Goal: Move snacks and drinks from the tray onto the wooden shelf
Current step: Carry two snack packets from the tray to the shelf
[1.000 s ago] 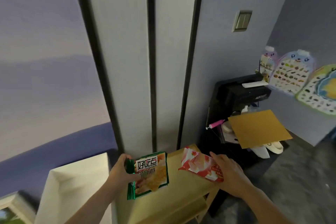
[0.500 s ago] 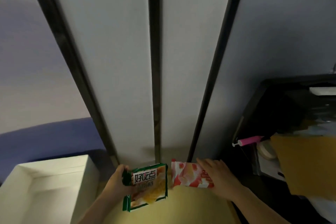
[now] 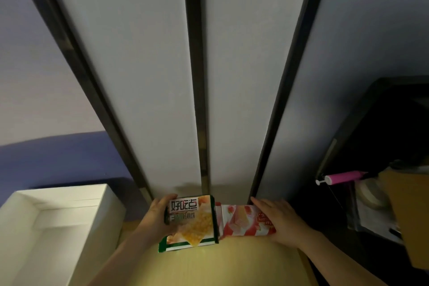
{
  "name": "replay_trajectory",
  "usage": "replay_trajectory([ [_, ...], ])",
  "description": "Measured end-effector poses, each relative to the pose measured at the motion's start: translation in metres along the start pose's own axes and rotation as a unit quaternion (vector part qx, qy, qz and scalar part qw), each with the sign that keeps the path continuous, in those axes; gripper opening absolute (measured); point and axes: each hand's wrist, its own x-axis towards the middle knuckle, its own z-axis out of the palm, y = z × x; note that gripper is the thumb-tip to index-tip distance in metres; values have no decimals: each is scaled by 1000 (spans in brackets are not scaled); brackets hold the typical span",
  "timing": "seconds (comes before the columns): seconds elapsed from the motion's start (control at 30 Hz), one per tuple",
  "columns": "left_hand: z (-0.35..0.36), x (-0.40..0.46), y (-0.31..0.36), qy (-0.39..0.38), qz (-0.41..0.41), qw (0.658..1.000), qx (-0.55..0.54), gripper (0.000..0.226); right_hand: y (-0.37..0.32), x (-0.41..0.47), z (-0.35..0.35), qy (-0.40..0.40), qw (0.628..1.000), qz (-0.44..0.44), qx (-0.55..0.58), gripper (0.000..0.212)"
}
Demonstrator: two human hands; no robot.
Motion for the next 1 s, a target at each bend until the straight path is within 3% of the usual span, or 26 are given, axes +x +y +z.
replay_trajectory([
  [0.23, 9, -5, 1, -17, -8, 999, 50, 87, -8, 0, 10, 18, 999, 13, -23, 79],
  [0.4, 9, -11, -5, -16, -3, 996, 91, 86, -13, -6, 12, 52, 998, 35, -28, 98],
  [0.6, -3, -37, 9, 4, 30, 994, 109, 91, -34, -40, -13, 111, 980, 108, 127, 109],
  [0.7, -19, -58, 22, 3, 61, 993, 105, 91, -52, -67, -29, 131, 966, 146, 167, 105],
  [1.0, -108, -133, 38, -4, 180, 968, 174, 94, -137, -167, -69, 129, 968, 212, 38, 98],
])
